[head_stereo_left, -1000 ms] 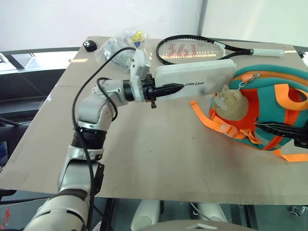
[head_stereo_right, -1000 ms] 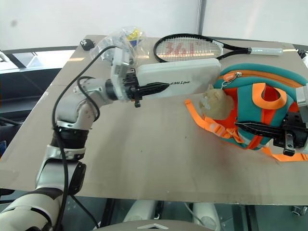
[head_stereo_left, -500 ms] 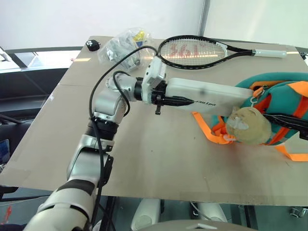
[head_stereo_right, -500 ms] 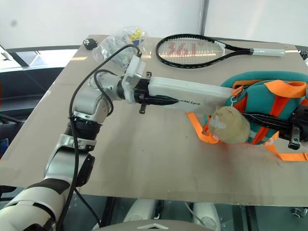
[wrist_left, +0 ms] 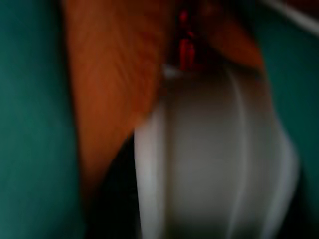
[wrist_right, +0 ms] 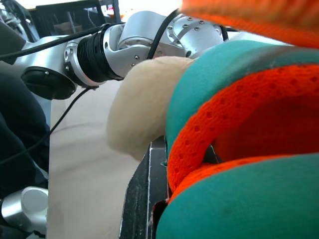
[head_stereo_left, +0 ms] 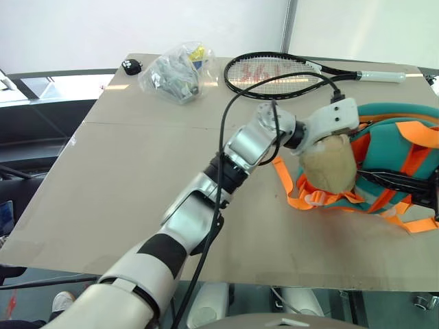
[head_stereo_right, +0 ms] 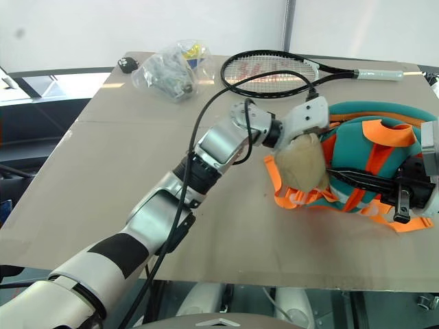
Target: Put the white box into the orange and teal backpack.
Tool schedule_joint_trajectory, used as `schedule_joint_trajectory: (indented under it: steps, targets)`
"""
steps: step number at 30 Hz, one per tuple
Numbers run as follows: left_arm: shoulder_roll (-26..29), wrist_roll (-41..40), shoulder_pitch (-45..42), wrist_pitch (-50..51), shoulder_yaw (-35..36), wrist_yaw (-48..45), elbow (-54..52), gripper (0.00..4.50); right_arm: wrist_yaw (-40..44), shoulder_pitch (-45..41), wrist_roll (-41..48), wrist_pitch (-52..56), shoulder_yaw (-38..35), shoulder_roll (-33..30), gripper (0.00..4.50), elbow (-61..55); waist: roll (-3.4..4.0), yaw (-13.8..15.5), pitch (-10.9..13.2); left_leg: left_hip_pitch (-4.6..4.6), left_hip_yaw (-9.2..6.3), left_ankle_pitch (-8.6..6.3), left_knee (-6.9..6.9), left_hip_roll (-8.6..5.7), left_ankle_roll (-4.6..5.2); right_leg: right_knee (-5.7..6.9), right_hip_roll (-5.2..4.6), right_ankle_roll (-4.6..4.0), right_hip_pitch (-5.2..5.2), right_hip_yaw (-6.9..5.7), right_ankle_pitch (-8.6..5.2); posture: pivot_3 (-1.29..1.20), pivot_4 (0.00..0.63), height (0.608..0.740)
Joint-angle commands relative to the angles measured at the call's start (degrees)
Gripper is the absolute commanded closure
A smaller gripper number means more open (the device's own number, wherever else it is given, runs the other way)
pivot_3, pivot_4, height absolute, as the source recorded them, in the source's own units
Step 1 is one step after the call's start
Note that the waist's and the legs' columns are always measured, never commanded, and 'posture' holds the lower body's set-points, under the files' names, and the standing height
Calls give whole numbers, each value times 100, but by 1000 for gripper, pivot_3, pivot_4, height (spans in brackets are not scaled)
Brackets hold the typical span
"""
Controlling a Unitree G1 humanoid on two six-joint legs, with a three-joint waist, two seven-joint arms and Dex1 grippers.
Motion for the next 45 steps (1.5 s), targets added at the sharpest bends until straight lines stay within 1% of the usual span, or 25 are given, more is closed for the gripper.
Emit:
schedule_joint_trajectory:
  steps: [1,4,6,7,9,11,13,16,18,19,20,23,24,26,30,33,34,35,36,38,40,41,42,44,45]
  targets:
    - [-325,224,-186,-481,-87,119,562,2510,-197,50,180,-129,-160,86,4500,-379,-1,-6,0,10,5,-1,-1,-2,3,-3,-1,1,7,9,-1,0,150,740]
    - [-68,-194,-235,5,491,-144,367,1240,-301,200,156,-141,-243,140,4500,-455,-1,-37,1,27,0,-3,-6,-1,5,0,-2,1,12,33,-1,0,150,740]
    - [440,-731,-445,744,1198,-358,200,253,-336,280,115,-146,-272,141,4500,-430,-1,-62,2,31,0,-3,-6,0,5,5,0,2,11,37,-1,0,150,740]
    - [655,-940,-541,1050,1467,-444,151,105,-352,308,106,-146,-287,138,4500,-414,-1,-101,9,34,2,-3,-7,1,5,6,0,2,10,39,-1,0,150,740]
    - [1258,-1345,-655,1663,1796,-920,21,105,-372,328,-25,-185,-215,121,4500,-330,-2,-196,12,39,1,-3,-11,7,5,16,7,2,4,41,-1,0,150,740]
    - [1860,-1612,-627,2118,1982,-1311,-137,105,-501,289,-377,-272,5,91,4500,-180,0,-256,12,49,-1,-2,-18,13,4,21,17,2,4,45,-1,0,150,740]
    - [2170,-1784,-554,2524,2002,-1475,-290,105,-538,263,-557,-288,134,53,4500,-50,2,-245,11,54,-12,-1,-23,16,1,20,24,1,4,45,-2,0,150,740]
    - [2779,-2430,-150,3700,2114,-1927,-1025,105,-481,113,-739,-437,313,71,4500,133,2,-159,11,43,-18,11,-22,10,-19,13,15,8,5,38,-6,0,150,740]
    - [2922,-2837,209,4169,2263,-1869,-1684,105,-444,-3,-795,-486,412,61,4500,214,0,-144,12,37,-20,11,-17,8,-20,13,-5,20,6,39,-13,0,150,740]
    - [2900,-3022,340,4437,2337,-1729,-1965,105,-434,-44,-795,-491,442,62,4500,237,-2,-138,13,32,-20,11,-11,7,-20,11,-7,20,5,41,-13,0,150,740]
    - [2818,-3060,553,4478,2292,-1481,-2378,105,-422,-94,-805,-502,481,57,4500,267,-5,-130,15,27,-22,10,-10,5,-19,8,-11,20,5,42,-13,0,150,740]
    - [2307,-3298,896,4876,2247,-747,-3185,105,-405,-199,-798,-500,555,53,4500,308,-6,-70,15,21,-27,9,-3,4,-18,3,-18,20,5,41,-12,0,150,740]
    - [2063,-3414,897,5106,2370,-478,-3226,105,-398,-204,-798,-488,564,50,4500,296,-6,-41,15,22,-27,9,-3,3,-18,3,-18,20,5,41,-12,0,150,740]
    - [1827,-3479,931,5241,2393,-172,-3258,105,-363,-171,-798,-478,553,45,4500,246,-6,-26,15,23,-32,10,-3,2,-18,7,-18,20,6,36,-12,0,150,740]
    - [1527,-3229,1053,4954,1980,319,-3130,105,-362,-185,-790,-451,500,12,4500,246,-3,-107,13,51,-17,10,-12,1,-19,20,-7,18,9,55,-11,0,150,740]
    - [1371,-3324,1124,4769,1900,381,-3146,873,-375,-189,-804,-454,497,-4,4500,245,-2,-112,12,51,-18,10,-13,3,-20,23,-7,18,9,55,-11,0,150,740]
    - [1379,-3277,1151,4684,1837,434,-3171,1359,-387,-174,-790,-445,480,-6,4500,217,-2,-115,12,50,-17,10,-12,3,-20,22,-7,18,9,56,-11,0,150,740]
    - [1405,-3232,1178,4613,1767,456,-3166,1566,-393,-166,-788,-445,472,-7,4500,206,-2,-115,12,49,-15,10,-12,3,-20,20,-8,18,8,58,-11,0,150,740]
    - [1452,-3201,1218,4541,1694,448,-3178,2203,-402,-155,-783,-442,457,-6,4500,195,-2,-114,12,49,-14,10,-12,3,-20,18,-9,18,8,59,-11,0,150,740]
    - [1468,-3192,1255,4420,1662,473,-3140,2969,-404,-156,-794,-453,448,-3,4500,218,-2,-110,12,49,-14,10,-13,2,-20,15,-10,18,8,59,-11,0,150,740]
    - [1423,-3227,1266,4363,1718,551,-3095,3863,-426,-162,-818,-468,450,6,4500,244,-3,-97,13,47,-15,10,-13,2,-20,13,-10,18,8,59,-11,0,150,740]
    - [1401,-3245,1269,4341,1748,589,-3075,4194,-446,-170,-827,-470,454,15,4500,255,-2,-85,12,46,-15,10,-13,2,-20,13,-10,18,8,59,-11,0,150,740]
    - [1416,-3299,1276,4296,1802,556,-3082,4338,-491,-189,-861,-470,476,27,4500,281,-3,-74,13,47,-15,10,-13,2,-20,12,-11,18,9,59,-12,0,150,740]
    - [1513,-3404,1285,4215,1925,454,-3135,4339,-578,-236,-976,-512,525,49,4500,340,-2,-57,13,47,-14,10,-12,1,-20,13,-11,18,9,59,-11,0,150,740]
    - [1699,-3485,1256,4209,2051,314,-3151,4339,-734,-330,-1058,-514,542,71,4500,439,-2,-62,13,47,-15,10,-12,1,-20,13,-11,18,9,59,-11,0,150,740]
